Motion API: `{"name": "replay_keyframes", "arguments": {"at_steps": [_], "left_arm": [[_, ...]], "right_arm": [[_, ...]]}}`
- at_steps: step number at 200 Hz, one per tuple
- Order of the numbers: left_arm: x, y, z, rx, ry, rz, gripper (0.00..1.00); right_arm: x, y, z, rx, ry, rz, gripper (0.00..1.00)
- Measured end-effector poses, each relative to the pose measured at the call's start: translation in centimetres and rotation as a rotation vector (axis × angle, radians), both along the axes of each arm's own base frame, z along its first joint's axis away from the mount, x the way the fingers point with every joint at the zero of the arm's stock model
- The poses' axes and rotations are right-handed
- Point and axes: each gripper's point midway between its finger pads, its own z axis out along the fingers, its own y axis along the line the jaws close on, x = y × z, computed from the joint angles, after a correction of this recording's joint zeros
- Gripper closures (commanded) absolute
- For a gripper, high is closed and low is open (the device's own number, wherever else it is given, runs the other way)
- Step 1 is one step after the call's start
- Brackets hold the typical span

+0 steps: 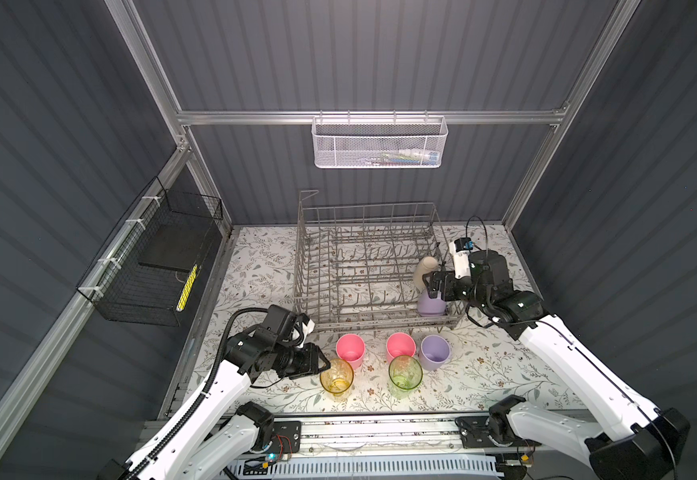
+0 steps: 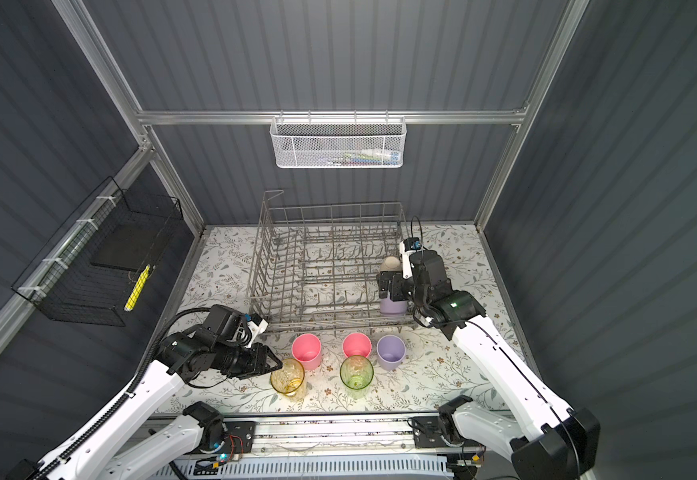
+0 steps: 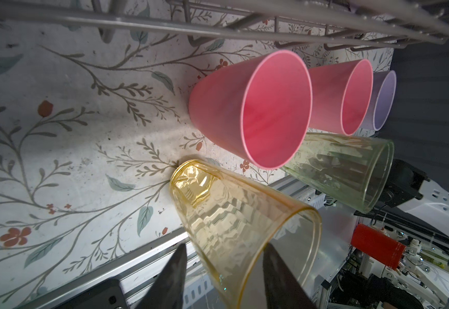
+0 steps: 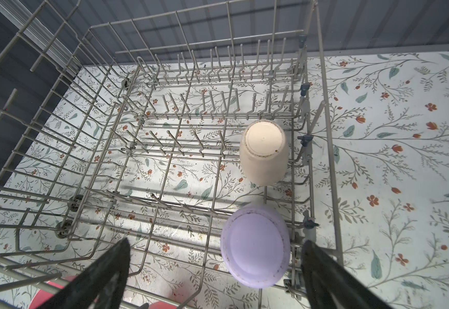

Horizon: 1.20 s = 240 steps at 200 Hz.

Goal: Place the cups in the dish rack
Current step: 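Lower the left gripper around the yellow translucent cup rim and close it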

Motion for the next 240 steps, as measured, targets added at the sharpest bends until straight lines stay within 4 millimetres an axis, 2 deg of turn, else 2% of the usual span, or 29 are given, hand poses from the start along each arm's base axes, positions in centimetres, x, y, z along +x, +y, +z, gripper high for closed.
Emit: {"name": "replay_keyframes", "arguments": {"at_steps": [36,72,95,142,157,208,240], "left_arm": [[0.1,0.2,-0.7,0.022,0.007,0.015,0.60],[0.5,0.4,-1.3,0.052,0.022,0.032,0.69],[0.6,0.5,-1.5,0.060,0.028,0.033,0.77],[0.5,1.1,-2.1,0.107,0.042,0.041,1.00],[0.6,1.6,-2.0,0.139,0.037,0.047,1.00],[0.5,3.0,0.0,0.212,0.010,0.039,1.00],[0.5,3.7,3.6,0.232,-0.052,0.023,1.00]], "right_arm": [[0.2,0.2,-0.2,0.003,0.004,0.005,0.01],[0.3,0.3,0.0,0.008,-0.005,0.006,0.01],[0.3,0.3,0.0,0.007,-0.005,0.006,0.01],[0.9,0.6,-1.2,-0.006,0.025,0.007,0.01],[0.9,0.6,-1.3,-0.007,0.027,0.007,0.01],[1.0,0.8,-1.2,0.000,0.024,0.013,0.01],[0.9,0.9,-1.2,0.004,0.025,0.019,0.01]]}}
